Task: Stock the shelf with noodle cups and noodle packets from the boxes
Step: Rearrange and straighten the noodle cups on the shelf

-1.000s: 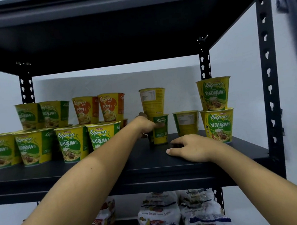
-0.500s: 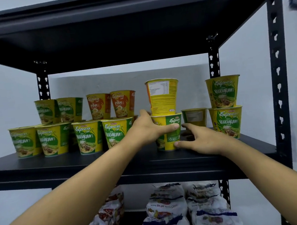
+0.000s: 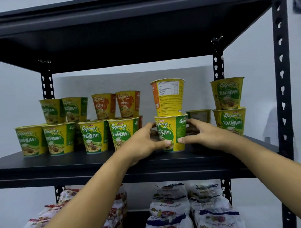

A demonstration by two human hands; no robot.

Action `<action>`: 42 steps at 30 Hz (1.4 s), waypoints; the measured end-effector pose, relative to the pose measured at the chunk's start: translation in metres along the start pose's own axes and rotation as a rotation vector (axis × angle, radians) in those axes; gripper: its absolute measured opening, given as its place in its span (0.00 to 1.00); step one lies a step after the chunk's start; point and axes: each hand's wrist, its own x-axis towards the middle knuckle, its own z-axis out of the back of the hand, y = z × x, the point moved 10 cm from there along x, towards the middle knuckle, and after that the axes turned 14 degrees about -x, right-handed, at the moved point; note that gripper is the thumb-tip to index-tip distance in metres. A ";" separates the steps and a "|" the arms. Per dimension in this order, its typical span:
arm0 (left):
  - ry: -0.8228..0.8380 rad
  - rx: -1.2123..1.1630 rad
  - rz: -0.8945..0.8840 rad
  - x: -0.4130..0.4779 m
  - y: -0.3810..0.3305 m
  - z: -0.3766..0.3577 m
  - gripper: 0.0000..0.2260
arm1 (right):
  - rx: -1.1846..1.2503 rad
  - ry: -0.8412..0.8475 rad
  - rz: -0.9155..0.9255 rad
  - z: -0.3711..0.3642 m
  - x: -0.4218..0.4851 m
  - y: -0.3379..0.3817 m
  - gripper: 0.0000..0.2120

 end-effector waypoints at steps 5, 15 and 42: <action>0.006 0.034 -0.007 0.000 0.001 0.004 0.34 | 0.139 -0.043 -0.034 -0.011 0.004 0.008 0.40; 0.025 0.010 -0.003 -0.003 0.002 0.003 0.21 | 0.139 -0.117 -0.034 -0.005 -0.005 0.001 0.39; -0.206 -0.149 -0.165 -0.008 -0.015 0.025 0.46 | 0.206 -0.082 0.027 -0.010 -0.005 0.008 0.40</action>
